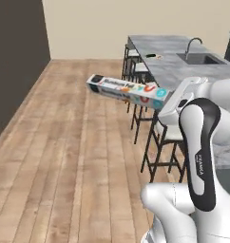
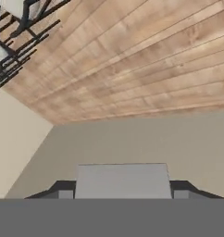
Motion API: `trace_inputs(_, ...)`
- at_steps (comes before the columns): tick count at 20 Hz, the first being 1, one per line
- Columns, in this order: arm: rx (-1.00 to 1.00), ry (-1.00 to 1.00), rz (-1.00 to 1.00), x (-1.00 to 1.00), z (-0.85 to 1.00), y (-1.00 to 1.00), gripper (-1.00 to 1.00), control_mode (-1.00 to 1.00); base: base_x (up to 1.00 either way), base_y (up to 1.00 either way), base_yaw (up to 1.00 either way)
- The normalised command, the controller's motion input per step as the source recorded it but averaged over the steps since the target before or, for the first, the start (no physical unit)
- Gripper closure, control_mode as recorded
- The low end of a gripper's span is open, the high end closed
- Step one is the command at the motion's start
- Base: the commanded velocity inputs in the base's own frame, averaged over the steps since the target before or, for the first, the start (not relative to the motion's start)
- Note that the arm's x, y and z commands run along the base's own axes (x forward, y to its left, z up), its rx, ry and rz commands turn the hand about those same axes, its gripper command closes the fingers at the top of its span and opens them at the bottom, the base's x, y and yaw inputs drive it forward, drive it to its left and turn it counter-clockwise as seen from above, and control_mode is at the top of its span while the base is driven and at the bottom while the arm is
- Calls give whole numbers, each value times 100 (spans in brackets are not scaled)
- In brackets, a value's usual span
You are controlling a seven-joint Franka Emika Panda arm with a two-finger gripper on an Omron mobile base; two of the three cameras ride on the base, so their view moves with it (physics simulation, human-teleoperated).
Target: Retrieve the tupperware and aluminum foil from the cabinet and place them on the dining counter near the plate with cucumber and shrimp to prepare for storing leftovers.
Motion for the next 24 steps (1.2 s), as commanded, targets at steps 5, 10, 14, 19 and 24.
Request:
trace_inputs(5,0,0,0,0,0,0,100,100,88,91,-61)
trace_inputs(10,0,0,0,0,0,0,100,100,100,96,-55)
trace_inputs(14,0,0,0,0,0,0,100,100,100,97,-53)
trace_inputs(19,0,0,0,0,0,0,100,100,100,100,-50)
trace_inputs(24,0,0,0,0,0,0,100,100,100,100,-47)
